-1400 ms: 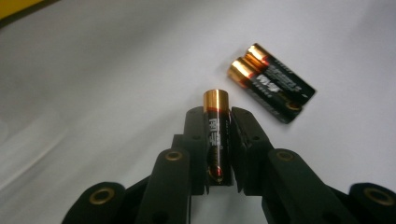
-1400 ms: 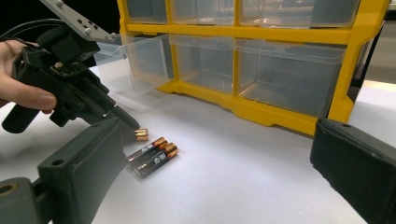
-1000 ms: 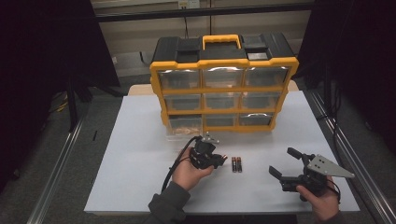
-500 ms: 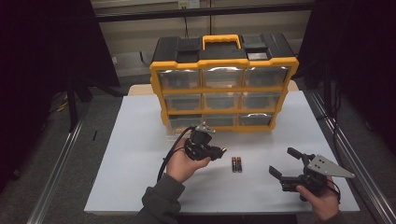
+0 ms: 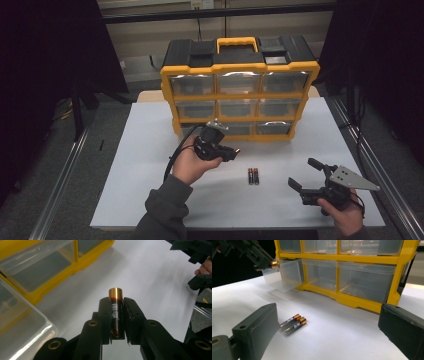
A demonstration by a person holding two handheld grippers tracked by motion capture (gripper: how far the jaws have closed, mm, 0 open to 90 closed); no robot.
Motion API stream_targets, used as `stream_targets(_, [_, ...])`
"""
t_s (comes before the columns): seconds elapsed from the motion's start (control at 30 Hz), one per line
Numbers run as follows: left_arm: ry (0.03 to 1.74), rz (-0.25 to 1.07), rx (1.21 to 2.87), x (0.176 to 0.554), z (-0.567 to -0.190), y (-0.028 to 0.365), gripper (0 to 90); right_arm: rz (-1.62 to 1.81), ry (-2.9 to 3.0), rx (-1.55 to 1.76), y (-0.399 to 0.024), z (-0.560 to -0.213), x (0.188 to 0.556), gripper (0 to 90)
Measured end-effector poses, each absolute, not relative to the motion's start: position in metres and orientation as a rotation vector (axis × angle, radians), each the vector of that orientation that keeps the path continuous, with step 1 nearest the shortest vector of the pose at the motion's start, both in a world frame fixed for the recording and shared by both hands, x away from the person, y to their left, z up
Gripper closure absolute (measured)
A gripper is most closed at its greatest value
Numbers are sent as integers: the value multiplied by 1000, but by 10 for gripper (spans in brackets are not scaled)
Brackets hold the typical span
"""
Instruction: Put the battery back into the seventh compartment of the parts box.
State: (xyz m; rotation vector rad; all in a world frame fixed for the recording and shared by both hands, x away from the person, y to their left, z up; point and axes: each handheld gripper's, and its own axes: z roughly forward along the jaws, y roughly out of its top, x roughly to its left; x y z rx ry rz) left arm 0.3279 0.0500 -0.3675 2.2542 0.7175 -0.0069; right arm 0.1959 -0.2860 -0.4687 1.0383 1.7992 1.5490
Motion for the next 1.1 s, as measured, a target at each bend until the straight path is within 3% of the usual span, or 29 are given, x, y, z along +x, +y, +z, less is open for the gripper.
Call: stream_targets(1.1, [811,48,2206,359,-343,80,775,1547,1811,1028,-287,-469,196,27])
